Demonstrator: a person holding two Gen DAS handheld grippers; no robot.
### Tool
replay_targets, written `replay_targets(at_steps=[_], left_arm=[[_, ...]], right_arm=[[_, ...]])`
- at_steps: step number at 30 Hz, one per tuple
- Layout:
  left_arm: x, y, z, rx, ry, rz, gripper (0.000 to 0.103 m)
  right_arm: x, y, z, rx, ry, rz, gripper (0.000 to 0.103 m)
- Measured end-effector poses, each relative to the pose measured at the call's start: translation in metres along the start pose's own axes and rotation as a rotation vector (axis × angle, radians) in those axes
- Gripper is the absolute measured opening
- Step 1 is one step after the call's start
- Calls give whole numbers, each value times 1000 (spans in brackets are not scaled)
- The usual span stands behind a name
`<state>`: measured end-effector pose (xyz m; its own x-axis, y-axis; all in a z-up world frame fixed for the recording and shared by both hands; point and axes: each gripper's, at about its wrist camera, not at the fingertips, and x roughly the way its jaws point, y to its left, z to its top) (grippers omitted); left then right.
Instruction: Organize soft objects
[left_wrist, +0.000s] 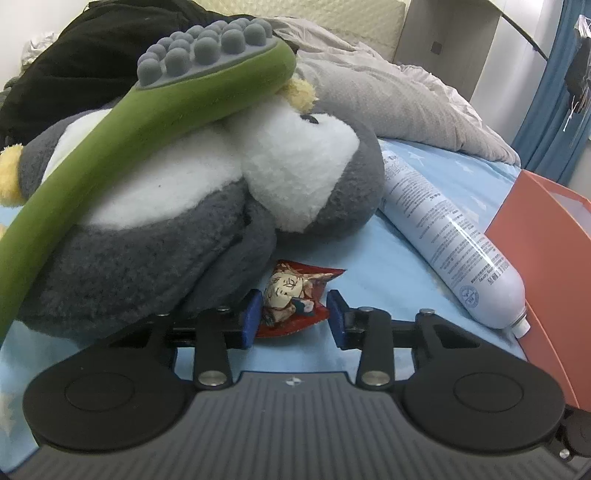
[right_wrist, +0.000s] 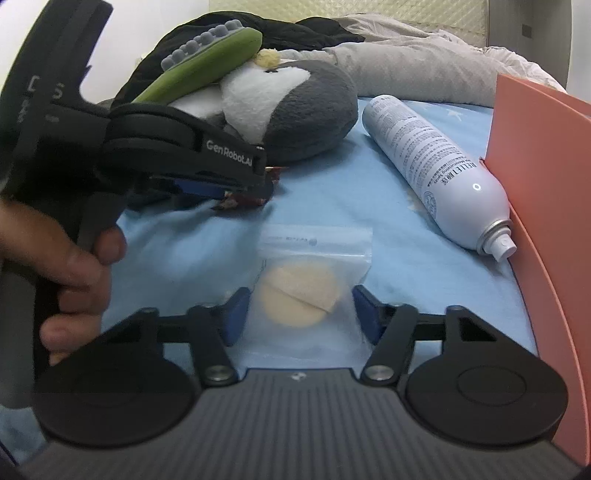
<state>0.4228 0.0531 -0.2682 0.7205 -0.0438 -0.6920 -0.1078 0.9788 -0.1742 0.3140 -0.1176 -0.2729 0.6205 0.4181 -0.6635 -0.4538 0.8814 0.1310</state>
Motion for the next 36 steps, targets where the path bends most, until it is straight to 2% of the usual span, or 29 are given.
replay_targets(at_steps=[2, 4, 10, 21, 36], left_arm=[[0, 0, 0, -8, -4, 1, 37], [-2, 0, 0, -15, -9, -1, 33], [-13, -2, -2, -23, -9, -18, 31], [-62, -2, -21, -39, -8, -19, 31], [-143, 4, -65, -82, 27, -13, 31]], right_arm=[[-1, 1, 0, -7, 3, 4, 51], [-2, 2, 1, -7, 4, 5, 49], [-8, -1, 4, 12, 6, 15, 43], [-40, 0, 2, 38, 3, 16, 41], [-97, 10, -15, 70, 29, 18, 41]])
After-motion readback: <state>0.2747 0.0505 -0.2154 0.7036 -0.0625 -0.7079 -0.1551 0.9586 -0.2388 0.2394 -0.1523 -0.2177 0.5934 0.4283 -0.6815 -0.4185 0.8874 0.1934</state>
